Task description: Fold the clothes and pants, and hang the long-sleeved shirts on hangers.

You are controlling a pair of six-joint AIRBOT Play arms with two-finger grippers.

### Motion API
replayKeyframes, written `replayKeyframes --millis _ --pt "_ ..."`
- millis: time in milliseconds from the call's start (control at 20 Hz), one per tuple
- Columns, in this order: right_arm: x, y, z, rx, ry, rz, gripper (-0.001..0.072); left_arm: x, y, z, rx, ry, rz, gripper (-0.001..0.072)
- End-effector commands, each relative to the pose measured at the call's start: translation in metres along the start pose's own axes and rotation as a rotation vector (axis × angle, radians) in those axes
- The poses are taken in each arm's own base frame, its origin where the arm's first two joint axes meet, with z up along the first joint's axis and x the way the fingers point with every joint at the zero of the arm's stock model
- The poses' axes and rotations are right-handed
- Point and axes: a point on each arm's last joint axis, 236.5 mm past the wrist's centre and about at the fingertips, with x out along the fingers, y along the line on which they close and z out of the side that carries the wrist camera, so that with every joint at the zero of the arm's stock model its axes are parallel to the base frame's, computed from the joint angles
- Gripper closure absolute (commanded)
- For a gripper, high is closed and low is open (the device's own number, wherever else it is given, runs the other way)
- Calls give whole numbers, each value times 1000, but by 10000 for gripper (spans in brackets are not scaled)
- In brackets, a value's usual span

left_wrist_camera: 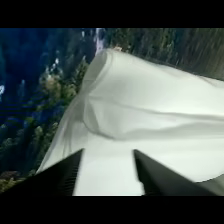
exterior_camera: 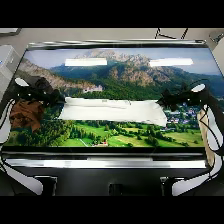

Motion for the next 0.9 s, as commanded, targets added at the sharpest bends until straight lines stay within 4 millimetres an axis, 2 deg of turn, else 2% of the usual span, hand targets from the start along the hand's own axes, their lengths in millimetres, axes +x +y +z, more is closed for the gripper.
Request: replayKeyframes --millis 0,50,100,150,200,300,400,500,600,750,850 --pt "-19 2 -7 -76 76 26 210 -2 10 -9 -19 72 -18 72" --pt "-38 -1 -5 -131 90 30 64 -16 12 -9 -18 70 -23 35" --pt "-59 -16 -2 -123 99 15 30 -35 16 -7 -23 57 -30 35" --pt "-77 -36 0 -82 111 -1 29 -55 18 -5 -30 40 -35 35" --pt "-91 -63 -3 -28 138 -34 22 -73 20 -5 -41 19 -38 35" --pt "-100 -113 -14 52 172 -112 8 -107 15 -6 -38 -40 -39 36" --pt "-84 -130 -24 65 191 -100 6 -131 -1 -10 -4 -93 -34 36" --pt "-59 -118 -29 33 188 -13 6 -146 -26 -18 54 -130 -29 36" --pt "-40 -98 -30 -17 185 55 6 -151 -53 -28 117 -144 -27 37" --pt "-14 -59 -25 -64 151 132 10 -146 -93 -46 208 -136 -29 37" --pt "4 -42 -27 -101 136 121 16 -134 -116 -57 265 -111 -32 47"
